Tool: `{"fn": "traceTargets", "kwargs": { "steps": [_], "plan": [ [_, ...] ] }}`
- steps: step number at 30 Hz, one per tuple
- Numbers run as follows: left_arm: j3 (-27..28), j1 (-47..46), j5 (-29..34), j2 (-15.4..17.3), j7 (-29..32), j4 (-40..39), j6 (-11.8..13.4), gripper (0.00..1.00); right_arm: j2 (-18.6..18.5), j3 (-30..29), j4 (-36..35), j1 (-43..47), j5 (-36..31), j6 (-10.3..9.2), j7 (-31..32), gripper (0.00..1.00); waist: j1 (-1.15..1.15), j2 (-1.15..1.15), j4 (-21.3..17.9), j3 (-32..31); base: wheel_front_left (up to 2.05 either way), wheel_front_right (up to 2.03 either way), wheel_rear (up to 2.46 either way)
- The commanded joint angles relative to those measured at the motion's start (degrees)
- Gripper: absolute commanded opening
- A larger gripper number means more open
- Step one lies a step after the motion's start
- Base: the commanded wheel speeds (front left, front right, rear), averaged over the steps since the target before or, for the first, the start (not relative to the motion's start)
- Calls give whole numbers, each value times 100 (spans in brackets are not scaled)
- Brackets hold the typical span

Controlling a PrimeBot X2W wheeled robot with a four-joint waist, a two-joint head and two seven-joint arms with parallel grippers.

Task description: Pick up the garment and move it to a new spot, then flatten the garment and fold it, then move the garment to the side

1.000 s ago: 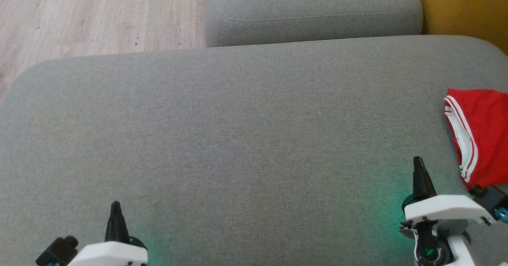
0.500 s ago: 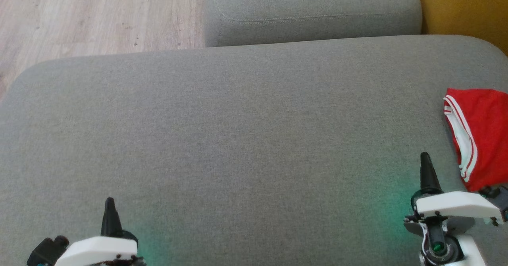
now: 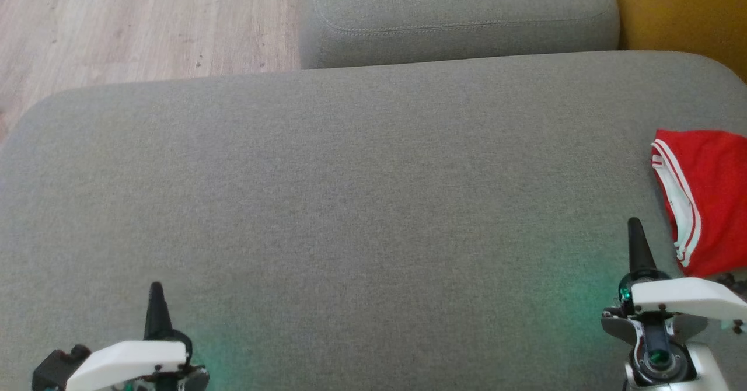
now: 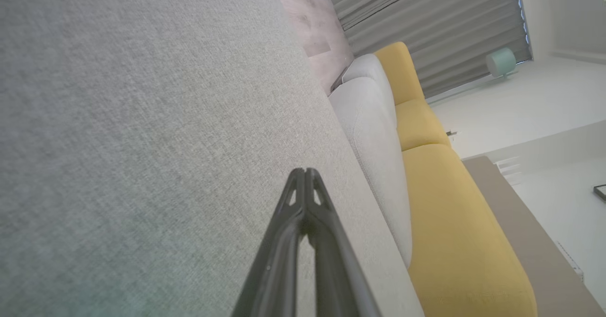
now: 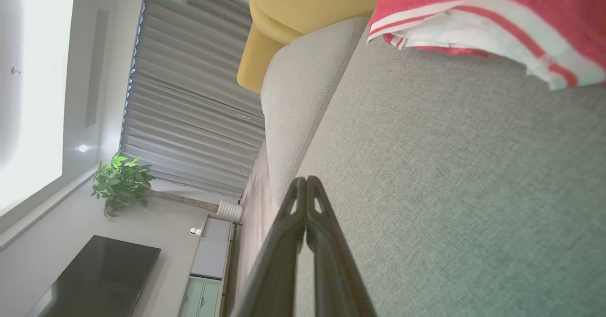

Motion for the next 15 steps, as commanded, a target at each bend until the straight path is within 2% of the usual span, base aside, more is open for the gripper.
{"fn": "traceTargets", "kwargs": {
  "steps": [1,15],
  "plan": [
    [184,-305,-122,19,36,-228,-43,0,-21,57,-246,-94,140,-3,36,0,0,0,0,0,0,0,0],
    [319,-388,-1002,21,272,-354,-118,0,-22,-59,-483,-61,1041,-3,268,0,0,0,-11,0,0,0,0]
  ]
}}
